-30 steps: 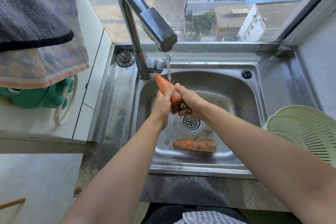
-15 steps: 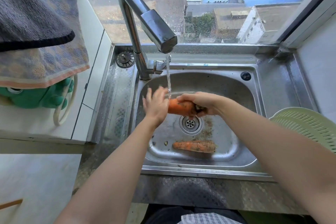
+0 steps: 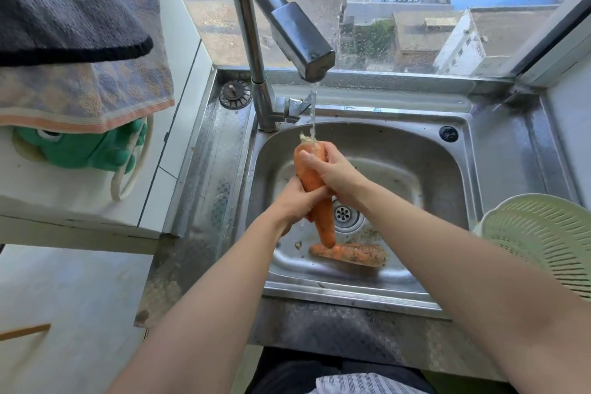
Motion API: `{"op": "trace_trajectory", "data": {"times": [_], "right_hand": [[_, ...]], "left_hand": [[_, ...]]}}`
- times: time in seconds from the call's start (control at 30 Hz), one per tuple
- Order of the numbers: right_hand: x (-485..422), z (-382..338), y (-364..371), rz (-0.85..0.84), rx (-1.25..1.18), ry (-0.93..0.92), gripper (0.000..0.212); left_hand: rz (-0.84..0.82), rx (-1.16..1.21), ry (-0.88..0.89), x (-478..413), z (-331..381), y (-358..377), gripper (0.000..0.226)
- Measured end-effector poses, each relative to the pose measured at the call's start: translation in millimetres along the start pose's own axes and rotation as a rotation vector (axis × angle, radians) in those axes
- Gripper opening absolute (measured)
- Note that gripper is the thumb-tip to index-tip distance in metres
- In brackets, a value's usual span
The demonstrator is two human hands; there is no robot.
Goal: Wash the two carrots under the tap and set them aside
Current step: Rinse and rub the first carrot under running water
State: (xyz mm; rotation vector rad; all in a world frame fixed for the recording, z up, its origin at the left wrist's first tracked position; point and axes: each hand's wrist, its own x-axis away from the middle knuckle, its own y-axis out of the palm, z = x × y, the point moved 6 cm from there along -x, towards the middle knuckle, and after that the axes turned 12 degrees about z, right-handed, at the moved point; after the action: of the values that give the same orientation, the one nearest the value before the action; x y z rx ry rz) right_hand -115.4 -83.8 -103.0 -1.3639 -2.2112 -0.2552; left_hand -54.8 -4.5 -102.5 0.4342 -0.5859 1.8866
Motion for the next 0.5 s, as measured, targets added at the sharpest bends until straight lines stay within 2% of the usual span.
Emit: {"op": "trace_trajectory", "data": {"times": [0.1, 0.17, 0.23, 0.3, 0.4, 0.5], "right_hand": [[-3, 5, 3, 0.082, 0.019, 0.071, 0.049], [-1, 10, 5, -0.037, -0.057, 0.102, 0.042], [3, 14, 7, -0.179, -0.089, 0.106, 0.051], [2, 16, 9, -0.17, -0.069, 0.092, 0.055], [0, 10, 9, -0.039, -0.009, 0.06, 0.051], [2, 13, 10, -0.18, -0.118, 0.121, 0.053]], "left_hand": [[-0.045, -0.06, 0.026, 9, 2, -2, 0.022], [-0.053, -0.061, 0.019, 11, -1, -6, 0.016], [-0.044, -0.054, -0.001, 12, -1, -10, 0.026], [-0.073, -0.059, -0.008, 12, -2, -10, 0.031], [-0.115, -0.064, 0.006, 13, 3, -8, 0.02], [-0.105, -0.083, 0.003, 12, 0, -13, 0.016]]}}
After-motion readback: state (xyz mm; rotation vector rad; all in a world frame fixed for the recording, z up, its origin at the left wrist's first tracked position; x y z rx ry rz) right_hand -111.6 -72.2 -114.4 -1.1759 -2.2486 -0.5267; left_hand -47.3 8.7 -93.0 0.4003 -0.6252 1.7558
